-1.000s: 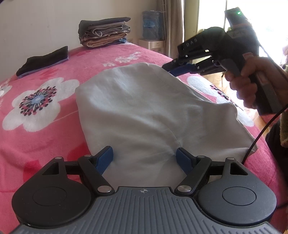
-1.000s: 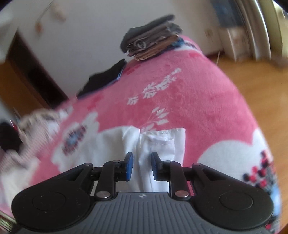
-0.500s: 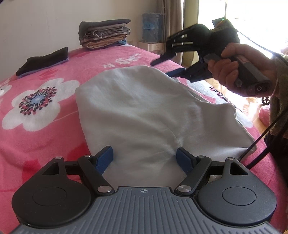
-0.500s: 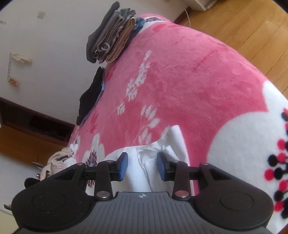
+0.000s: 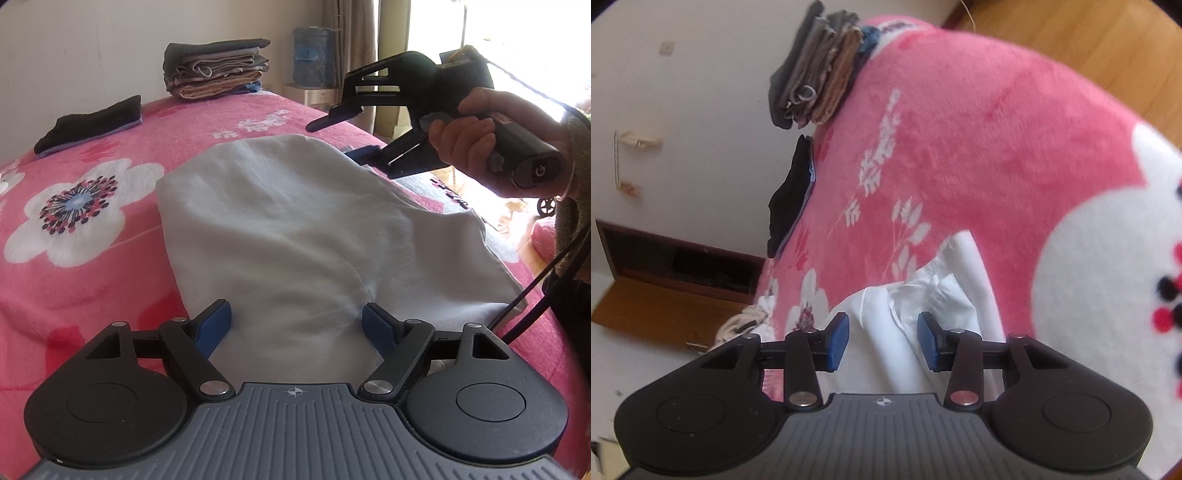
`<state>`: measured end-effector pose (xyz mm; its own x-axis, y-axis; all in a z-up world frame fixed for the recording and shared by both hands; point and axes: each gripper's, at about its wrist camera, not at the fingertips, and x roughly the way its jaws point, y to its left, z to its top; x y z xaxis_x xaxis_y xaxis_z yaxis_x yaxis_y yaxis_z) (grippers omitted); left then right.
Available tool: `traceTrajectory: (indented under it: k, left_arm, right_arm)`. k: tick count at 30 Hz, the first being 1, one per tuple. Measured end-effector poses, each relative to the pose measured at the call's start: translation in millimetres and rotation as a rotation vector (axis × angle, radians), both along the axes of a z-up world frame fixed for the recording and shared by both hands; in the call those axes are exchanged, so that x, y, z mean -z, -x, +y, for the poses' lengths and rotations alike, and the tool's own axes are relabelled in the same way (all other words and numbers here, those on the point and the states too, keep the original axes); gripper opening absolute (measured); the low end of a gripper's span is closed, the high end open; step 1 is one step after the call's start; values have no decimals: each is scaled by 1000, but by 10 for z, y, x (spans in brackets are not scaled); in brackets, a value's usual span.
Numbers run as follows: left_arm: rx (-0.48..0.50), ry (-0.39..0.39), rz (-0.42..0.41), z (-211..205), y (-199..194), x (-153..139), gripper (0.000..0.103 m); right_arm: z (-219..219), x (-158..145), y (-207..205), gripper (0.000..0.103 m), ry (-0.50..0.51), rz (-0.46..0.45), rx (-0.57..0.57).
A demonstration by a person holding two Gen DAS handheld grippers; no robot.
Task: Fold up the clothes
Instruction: 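Pinch the white shirt edge with the right gripper, then pinch the white shirt edge with the left gripper while the right gripper holds its edge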
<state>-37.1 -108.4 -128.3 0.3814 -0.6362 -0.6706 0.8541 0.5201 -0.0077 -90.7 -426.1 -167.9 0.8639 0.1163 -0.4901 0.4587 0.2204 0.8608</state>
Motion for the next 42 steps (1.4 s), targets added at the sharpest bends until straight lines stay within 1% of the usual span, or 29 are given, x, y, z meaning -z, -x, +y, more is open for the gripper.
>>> traceTrajectory:
  k: [3,7,11,16,18,20,22,25,27,28,30,31,34,36,40,42]
  left_arm:
    - [0,0,2,2,-7,3,79]
    - [-2,0,4,5,-15,3,80]
    - [-2,-1,5,3,-20,3,80]
    - [-3,-9,1,-7,-10,-7,80]
    - [-5,-12,-2,-5,-1,-19,80]
    - [-9,-14,-6,2,2,-35,80]
    - [-14,-18,-10,10,10,-54,80]
    - [-23,-21,-15,27,19,-86,80]
    - [-26,-21,-17,41,23,-104,80]
    - [-27,-22,-19,46,22,-111,80]
    - [-30,-22,-23,58,24,-122,80]
    - [-32,-22,-22,64,22,-123,80]
    - [-39,-19,-14,78,9,-122,80]
    - [-43,-17,-7,85,0,-119,80]
    - [-40,-17,-6,93,-14,-113,80]
    - [-41,-17,-3,99,-21,-110,80]
  right_arm:
    - [8,44,-35,45,-37,-10,-11]
    - [5,60,23,45,-39,5,4]
    - [23,-119,313,47,6,-40,21]
    - [89,-337,723,47,71,-43,0]
    - [159,-382,882,47,92,-33,-13]
    - [271,-407,995,45,104,-21,-41]
    - [394,-424,1035,42,135,-6,-91]
    - [549,-443,1045,32,215,35,-122]
    - [653,-456,1051,32,268,62,-142]
    - [699,-461,1055,30,293,76,-150]
    - [661,-436,1059,20,322,107,-133]
    - [651,-433,1037,15,363,140,-136]
    - [690,-425,921,8,467,191,-196]
    - [745,-403,887,7,517,226,-230]
    - [811,-343,829,7,554,244,-275]
    - [899,-347,764,7,631,276,-316]
